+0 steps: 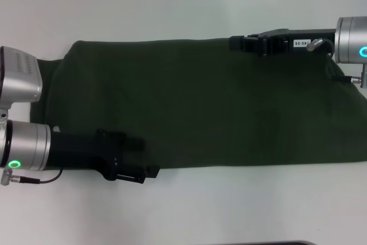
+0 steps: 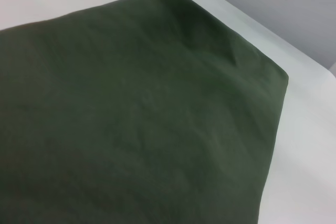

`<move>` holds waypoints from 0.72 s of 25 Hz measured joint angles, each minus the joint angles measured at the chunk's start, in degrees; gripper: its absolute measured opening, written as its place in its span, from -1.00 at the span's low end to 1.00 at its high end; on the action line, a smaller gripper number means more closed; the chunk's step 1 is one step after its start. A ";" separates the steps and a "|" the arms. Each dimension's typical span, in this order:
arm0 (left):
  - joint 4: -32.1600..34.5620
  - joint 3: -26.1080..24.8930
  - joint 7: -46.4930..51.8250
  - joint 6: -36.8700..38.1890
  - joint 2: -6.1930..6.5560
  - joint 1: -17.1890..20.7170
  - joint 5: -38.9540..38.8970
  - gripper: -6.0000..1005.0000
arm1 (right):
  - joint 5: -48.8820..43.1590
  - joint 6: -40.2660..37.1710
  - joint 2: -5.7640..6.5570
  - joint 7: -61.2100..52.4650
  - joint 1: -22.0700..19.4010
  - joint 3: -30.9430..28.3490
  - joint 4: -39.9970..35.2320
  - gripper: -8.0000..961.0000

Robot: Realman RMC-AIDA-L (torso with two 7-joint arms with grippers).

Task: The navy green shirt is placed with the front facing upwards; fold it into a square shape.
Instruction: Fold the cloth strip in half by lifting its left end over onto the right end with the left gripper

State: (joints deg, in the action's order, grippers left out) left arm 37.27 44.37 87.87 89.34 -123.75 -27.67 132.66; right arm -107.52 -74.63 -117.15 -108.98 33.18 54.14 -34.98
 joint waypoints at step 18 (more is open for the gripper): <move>5.05 -13.40 7.54 4.14 2.55 -1.38 -6.10 0.77 | 0.04 0.12 0.40 0.76 -0.19 -0.09 0.00 -0.94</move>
State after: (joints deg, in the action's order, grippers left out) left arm 42.31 30.97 95.41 93.48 -121.20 -29.05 126.56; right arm -107.48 -74.51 -116.75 -108.21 32.99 54.05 -34.98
